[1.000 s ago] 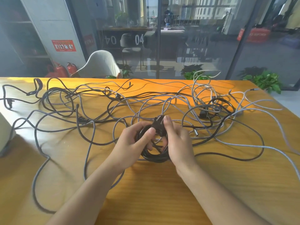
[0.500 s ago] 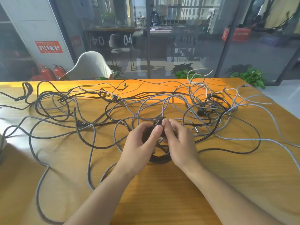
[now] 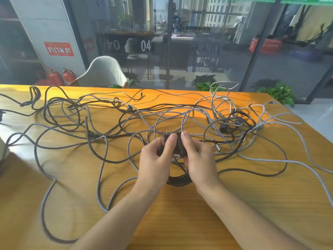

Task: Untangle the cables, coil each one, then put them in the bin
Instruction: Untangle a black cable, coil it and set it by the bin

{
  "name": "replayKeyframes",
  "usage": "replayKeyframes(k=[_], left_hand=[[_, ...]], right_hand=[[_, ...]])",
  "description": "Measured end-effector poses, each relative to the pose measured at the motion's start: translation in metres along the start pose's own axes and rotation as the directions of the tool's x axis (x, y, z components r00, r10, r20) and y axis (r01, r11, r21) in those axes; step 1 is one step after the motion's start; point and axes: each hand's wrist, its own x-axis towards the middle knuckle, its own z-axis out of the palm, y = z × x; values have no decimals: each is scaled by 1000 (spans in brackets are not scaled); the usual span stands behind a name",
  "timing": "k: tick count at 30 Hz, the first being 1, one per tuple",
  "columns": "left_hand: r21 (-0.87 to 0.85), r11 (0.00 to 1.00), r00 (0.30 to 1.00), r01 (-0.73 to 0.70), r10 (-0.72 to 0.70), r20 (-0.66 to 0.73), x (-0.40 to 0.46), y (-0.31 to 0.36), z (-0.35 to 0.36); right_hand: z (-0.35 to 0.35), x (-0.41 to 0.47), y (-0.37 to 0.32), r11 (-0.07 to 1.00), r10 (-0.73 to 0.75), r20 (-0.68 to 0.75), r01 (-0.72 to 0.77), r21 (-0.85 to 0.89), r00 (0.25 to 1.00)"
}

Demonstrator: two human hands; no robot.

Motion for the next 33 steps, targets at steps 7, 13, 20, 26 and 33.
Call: replayKeyframes(k=[7,13,20,26,33], left_hand=[[-31,999,999,32,-32,23,0,0,-2],[-6,996,992,89,-88,86,3,0,-4],[17,997,985,74,-76,156,3,4,-9],[54,992,962,-115,97,256,-5,7,-22],[199,946,935,-257,192,298,-23,-3,-62]], right_hand=[[0,0,1,996,79,8,-79,34,997],[-4,-1,-3,1000,6,40,-6,-7,999],[-10,3,-5,999,36,51,-35,-31,998],[-16,8,-18,980,181,5,-181,85,983],[7,-8,-27,947,247,120,-266,182,962]])
